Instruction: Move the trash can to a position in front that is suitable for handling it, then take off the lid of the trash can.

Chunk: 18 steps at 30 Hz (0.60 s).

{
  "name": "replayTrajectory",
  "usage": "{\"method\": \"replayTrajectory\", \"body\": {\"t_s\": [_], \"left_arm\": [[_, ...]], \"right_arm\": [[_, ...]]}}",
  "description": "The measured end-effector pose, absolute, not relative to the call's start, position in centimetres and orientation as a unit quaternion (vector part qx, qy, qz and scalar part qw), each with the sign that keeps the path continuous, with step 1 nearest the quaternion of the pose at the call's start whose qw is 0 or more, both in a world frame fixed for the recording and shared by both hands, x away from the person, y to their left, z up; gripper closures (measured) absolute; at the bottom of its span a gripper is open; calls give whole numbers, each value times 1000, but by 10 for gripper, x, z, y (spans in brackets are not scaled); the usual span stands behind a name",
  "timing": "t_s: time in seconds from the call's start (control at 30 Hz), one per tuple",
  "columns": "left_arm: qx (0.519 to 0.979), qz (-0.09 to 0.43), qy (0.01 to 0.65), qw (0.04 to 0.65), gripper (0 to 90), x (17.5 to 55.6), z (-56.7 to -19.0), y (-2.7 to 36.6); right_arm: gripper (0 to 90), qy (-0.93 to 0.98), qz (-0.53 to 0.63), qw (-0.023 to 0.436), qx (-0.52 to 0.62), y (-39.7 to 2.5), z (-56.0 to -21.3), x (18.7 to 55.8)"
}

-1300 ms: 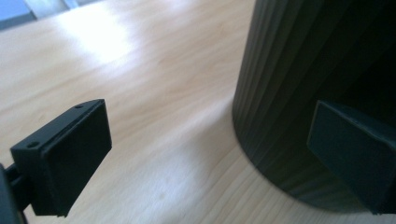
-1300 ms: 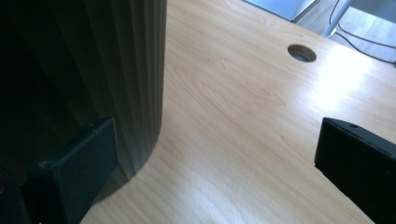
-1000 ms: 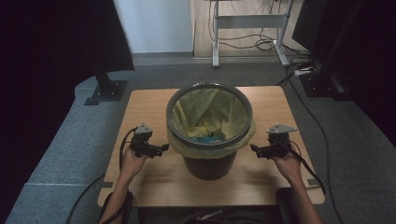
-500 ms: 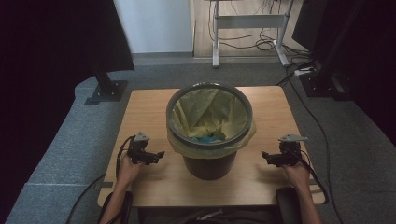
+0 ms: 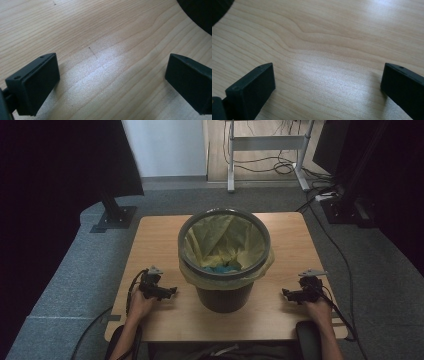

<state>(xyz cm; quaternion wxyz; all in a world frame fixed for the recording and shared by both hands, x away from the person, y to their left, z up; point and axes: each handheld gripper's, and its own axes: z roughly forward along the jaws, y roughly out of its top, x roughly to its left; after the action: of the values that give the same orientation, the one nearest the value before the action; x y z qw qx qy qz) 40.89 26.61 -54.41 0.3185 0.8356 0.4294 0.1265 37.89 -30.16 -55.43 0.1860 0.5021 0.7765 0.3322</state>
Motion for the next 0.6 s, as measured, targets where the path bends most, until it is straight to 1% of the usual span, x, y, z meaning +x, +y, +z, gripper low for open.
{"method": "replayTrajectory", "body": {"t_s": [0.1, 0.43, 0.6], "left_arm": [[838, 146, 424, 311, 0, 408, -547, 264], [838, 147, 426, 307, 0, 409, -546, 262], [836, 144, 441, 293, 0, 412, -544, 260]], "right_arm": [[0, 780, 329, 200, 494, -301, -557, 378], [0, 779, 331, 204, 491, -300, -558, 378], [0, 779, 331, 205, 492, -300, -558, 377]]}}
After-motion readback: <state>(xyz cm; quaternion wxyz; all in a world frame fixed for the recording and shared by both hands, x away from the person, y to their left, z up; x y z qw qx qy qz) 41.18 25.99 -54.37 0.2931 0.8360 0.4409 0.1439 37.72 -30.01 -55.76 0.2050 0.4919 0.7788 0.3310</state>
